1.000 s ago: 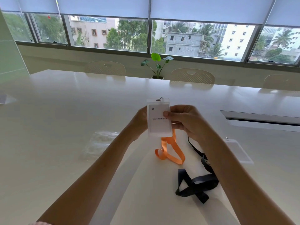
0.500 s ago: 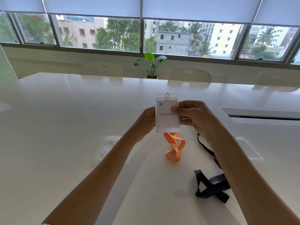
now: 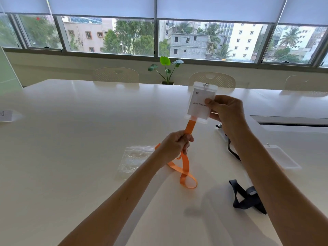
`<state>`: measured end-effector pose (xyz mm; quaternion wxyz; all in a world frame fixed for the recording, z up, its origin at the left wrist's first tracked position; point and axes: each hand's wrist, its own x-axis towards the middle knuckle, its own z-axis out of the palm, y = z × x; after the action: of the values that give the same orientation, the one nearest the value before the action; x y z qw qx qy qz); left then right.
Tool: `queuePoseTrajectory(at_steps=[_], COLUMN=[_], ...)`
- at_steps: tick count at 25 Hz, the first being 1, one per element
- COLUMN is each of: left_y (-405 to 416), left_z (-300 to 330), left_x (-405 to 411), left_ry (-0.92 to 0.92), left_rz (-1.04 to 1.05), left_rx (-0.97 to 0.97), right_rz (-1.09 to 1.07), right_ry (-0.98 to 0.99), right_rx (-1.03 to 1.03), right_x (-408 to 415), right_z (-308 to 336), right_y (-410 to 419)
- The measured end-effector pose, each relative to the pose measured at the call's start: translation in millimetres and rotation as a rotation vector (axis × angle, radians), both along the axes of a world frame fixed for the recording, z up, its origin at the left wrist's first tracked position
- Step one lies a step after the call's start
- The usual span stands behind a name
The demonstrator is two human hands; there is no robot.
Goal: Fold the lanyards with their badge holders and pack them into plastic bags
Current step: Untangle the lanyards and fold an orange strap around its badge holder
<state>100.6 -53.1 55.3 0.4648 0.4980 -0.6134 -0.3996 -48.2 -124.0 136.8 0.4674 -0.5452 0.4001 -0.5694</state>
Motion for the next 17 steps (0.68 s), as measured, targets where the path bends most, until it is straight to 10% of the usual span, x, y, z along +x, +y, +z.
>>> queuePoseTrajectory(at_steps=[17], left_y=[-8.7], left_z=[62.4], left_x=[-0.8], left_ry=[0.223], left_rz=[-0.063], left_rx=[0.140], right_rz=[-0.357], right_ry=[0.565], right_rx=[-0.719], right_x=[-6.5], right_z=[-26.3], right_y=[-15.9])
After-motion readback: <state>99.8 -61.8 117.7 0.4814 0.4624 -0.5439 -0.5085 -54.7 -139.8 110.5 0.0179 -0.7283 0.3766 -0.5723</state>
